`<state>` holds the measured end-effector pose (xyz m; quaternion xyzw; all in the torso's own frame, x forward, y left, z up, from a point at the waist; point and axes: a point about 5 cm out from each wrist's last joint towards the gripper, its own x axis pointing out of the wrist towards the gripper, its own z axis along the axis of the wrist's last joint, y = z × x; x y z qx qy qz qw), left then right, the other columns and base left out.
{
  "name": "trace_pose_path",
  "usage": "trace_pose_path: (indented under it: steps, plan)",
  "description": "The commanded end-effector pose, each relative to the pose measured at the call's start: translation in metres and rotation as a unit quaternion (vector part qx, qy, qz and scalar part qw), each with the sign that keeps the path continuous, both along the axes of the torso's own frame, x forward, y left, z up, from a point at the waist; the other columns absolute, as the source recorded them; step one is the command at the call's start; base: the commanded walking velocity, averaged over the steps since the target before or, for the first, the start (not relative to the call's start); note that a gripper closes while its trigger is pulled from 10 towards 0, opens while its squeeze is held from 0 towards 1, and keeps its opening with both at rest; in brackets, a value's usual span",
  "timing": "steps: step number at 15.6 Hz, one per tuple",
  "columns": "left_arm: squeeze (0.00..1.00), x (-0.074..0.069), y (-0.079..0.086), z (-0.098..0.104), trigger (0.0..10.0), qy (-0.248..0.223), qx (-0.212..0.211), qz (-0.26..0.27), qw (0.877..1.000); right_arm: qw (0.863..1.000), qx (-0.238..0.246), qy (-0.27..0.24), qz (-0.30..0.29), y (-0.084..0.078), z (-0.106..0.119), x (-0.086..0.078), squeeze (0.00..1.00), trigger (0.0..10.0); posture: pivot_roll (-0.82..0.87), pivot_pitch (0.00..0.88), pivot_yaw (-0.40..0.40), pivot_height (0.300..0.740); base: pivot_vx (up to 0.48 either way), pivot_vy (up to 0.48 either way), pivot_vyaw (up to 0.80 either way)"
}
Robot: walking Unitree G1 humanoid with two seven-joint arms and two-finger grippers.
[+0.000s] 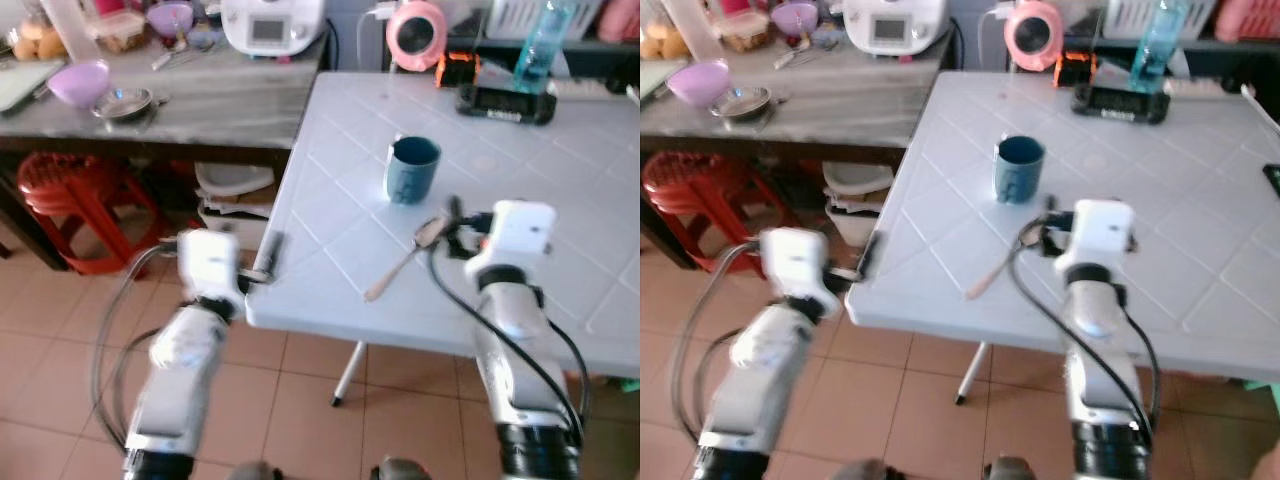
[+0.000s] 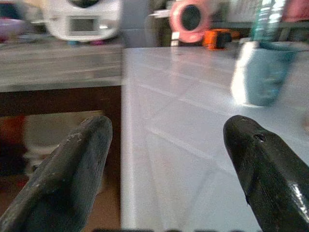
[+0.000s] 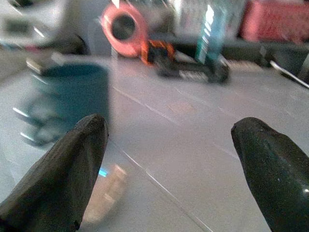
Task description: Setting the table
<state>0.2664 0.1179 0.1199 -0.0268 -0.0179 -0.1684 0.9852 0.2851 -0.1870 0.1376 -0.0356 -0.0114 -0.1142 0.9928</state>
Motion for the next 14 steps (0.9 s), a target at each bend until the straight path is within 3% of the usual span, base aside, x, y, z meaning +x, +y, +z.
trace_pose_path:
  steps: [1,6,9,14]
  plan:
    - [0.00,-0.001,0.012,0.001,10.0,0.003,0.010,0.016,1.000,0.998,0.034,0.046,0.001,0.010,-0.015,0.001,0.00,10.0,-0.02,0.000,0.035,0.740,0.000,0.000,0.00]
    - [0.00,-0.002,0.013,0.002,10.0,0.006,0.015,0.012,1.000,0.993,0.079,0.091,-0.020,0.009,-0.024,0.009,0.00,10.0,-0.01,0.000,0.044,0.740,0.000,0.000,0.00]
    - [0.00,-0.004,0.013,0.002,10.0,0.010,0.018,0.007,1.000,0.982,0.134,0.125,-0.041,0.009,-0.028,0.014,0.00,10.0,-0.01,0.000,0.052,0.740,0.000,0.000,0.00]
    - [0.00,-0.010,0.015,0.001,10.0,0.019,0.023,0.003,1.000,0.979,0.143,0.148,-0.001,0.028,-0.024,0.023,0.00,10.0,0.00,0.000,0.059,0.740,0.000,0.000,0.00]
